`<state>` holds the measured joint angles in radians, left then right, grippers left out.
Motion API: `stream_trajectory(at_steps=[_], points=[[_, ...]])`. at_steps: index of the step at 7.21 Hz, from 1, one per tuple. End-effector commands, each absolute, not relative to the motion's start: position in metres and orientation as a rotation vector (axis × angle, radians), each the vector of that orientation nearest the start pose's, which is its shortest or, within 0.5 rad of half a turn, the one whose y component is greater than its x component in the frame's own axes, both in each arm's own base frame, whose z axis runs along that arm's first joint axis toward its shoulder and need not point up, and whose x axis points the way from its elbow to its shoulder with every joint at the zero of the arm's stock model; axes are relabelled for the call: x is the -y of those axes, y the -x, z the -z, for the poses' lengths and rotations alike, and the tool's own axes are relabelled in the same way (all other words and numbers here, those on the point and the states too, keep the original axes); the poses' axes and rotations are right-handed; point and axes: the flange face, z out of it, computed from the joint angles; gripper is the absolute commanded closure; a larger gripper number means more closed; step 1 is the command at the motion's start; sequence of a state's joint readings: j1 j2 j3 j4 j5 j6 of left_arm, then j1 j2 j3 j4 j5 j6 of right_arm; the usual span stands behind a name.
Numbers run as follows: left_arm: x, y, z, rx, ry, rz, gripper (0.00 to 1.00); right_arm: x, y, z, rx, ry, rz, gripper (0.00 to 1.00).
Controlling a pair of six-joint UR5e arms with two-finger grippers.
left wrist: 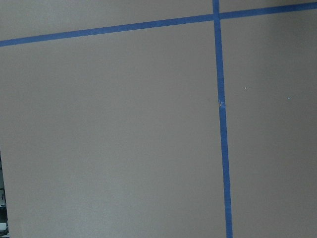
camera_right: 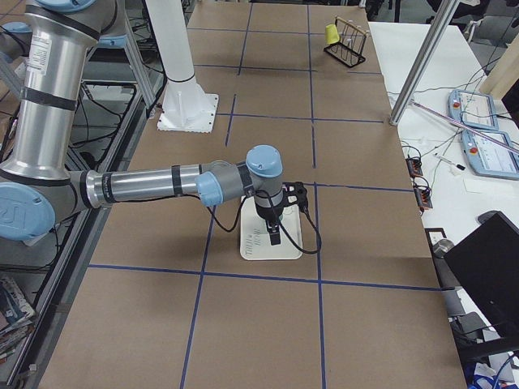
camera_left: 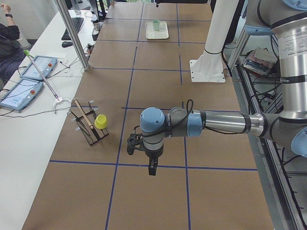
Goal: Left arm grabs green cup and hands to right arm on tray
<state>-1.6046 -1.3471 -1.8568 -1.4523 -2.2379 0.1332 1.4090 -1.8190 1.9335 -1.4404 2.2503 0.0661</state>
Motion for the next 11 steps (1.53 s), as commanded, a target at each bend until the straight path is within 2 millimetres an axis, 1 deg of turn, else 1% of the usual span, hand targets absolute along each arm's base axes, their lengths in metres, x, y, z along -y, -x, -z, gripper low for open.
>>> stream_trajectory(at_steps=[1, 2, 5, 11], points=[[0.3820, 0.0841, -0.6456, -0.669, 0.020, -0.071, 0.00, 0.3943, -0.0340, -0.6078, 0.681, -0.072, 0.186, 0.00], [0.3819, 0.0840, -0.6455, -0.671, 0.020, -0.071, 0.00, 0.3927, -0.0342, -0.6167, 0.681, -0.059, 0.183, 0.00], [0.3834, 0.0838, -0.6393, -0.673, 0.000, -0.078, 0.00, 0.3934, -0.0341, -0.6168, 0.681, -0.061, 0.183, 0.00], [0.3836, 0.0836, -0.6389, -0.676, -0.001, -0.078, 0.00, 0.3933, -0.0338, -0.6173, 0.686, -0.059, 0.183, 0.00]])
